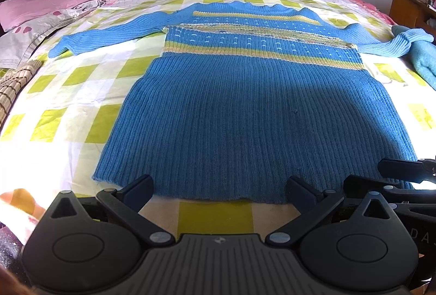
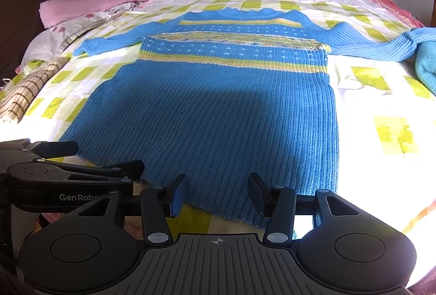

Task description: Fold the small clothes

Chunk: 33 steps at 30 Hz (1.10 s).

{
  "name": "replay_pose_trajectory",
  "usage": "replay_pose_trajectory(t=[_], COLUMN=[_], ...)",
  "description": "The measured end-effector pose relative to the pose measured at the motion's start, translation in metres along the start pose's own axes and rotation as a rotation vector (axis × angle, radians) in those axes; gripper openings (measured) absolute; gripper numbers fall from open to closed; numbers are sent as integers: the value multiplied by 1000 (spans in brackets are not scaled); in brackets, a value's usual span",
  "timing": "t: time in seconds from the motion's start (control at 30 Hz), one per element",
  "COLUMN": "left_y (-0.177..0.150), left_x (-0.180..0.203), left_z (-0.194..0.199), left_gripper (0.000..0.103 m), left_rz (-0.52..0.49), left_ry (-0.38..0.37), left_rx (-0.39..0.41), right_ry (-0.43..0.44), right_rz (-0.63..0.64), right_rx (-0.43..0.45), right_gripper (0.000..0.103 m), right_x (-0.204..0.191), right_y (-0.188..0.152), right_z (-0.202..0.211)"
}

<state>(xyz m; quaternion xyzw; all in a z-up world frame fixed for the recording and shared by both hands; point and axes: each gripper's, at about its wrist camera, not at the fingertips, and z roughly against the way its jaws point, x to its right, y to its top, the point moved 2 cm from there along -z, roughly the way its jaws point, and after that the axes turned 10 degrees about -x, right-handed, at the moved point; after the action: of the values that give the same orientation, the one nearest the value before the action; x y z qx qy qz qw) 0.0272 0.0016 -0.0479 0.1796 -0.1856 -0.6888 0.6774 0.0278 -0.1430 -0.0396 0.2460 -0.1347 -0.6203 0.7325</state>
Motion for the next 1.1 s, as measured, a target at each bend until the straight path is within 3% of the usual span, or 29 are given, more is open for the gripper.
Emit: replay_pose_trajectory(t=[1.1], left_y=[-8], left_x=[-3], left_z=[-4], left_gripper=[103], left_rz=[52], left_ry=[-21], left_rx=[1], right_ry=[14], right_rz=[-2], right_rx=[26], right_gripper=[53], right_x=[3], right_y=[-1], right_z=[0])
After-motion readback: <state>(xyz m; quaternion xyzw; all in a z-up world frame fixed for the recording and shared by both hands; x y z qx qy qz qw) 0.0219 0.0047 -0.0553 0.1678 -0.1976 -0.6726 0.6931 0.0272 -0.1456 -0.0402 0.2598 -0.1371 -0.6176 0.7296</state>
